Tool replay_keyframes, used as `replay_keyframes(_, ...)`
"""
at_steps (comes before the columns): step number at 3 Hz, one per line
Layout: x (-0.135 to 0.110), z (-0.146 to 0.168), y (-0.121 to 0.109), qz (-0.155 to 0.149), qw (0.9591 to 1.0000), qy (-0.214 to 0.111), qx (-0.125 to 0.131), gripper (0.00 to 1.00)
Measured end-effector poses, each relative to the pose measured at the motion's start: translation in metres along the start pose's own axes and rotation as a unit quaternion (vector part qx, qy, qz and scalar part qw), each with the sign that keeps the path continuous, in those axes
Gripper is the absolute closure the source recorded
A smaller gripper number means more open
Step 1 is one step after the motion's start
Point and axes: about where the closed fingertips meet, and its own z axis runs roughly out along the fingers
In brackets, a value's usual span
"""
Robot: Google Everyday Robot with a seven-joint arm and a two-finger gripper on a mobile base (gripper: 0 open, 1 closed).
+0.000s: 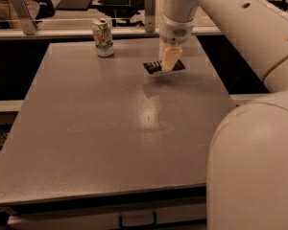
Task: Move rxbar chocolate near water bottle
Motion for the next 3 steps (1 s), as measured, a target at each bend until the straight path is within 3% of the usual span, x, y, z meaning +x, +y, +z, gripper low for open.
replay_keyframes(2, 0.068, 0.008, -0.034, 0.090, 0.9954, 0.024, 0.024, 1.00)
replay_keyframes(3, 0.086, 0.011, -0.043, 0.126, 0.9911, 0.020, 0.039, 0.82)
